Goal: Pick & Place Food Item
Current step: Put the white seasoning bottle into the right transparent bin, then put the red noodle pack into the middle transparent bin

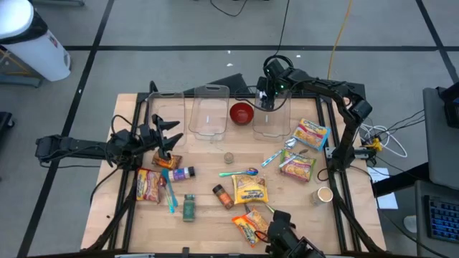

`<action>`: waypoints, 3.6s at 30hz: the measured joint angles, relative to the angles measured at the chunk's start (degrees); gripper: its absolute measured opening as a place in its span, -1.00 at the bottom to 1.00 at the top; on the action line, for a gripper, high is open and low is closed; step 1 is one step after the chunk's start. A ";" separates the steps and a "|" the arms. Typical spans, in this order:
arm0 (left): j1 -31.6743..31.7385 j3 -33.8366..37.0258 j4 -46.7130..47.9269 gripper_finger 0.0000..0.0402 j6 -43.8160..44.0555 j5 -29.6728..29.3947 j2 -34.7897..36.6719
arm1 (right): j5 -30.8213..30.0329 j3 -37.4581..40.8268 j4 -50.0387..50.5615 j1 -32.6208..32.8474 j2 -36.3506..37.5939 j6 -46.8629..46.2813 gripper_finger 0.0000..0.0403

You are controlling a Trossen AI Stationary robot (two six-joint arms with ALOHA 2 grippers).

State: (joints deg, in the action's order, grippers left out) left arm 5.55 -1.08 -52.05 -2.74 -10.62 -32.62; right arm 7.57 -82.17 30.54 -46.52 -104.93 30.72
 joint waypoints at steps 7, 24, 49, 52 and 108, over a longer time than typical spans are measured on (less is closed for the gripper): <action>-0.01 0.00 0.00 0.26 0.00 -0.02 0.00 | 0.09 0.59 -0.86 0.00 0.08 -0.02 -0.01; 0.00 0.00 0.00 0.26 0.00 -0.01 0.00 | 0.18 0.80 -2.97 0.00 -0.08 -0.92 0.08; 0.01 0.00 0.00 0.26 0.00 0.00 0.00 | 0.22 0.78 -3.07 0.00 -0.12 -1.55 -0.02; 0.00 0.00 0.02 0.26 0.01 0.00 0.00 | 0.17 0.78 -3.04 0.00 -0.12 -1.55 -0.02; -0.01 0.00 -0.02 0.26 0.00 -0.04 0.00 | -2.84 0.59 -12.20 4.88 13.44 -13.35 0.43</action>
State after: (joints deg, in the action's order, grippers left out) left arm 5.54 -1.08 -52.07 -2.74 -10.66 -32.62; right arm 4.74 -81.58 18.35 -41.64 -91.50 17.37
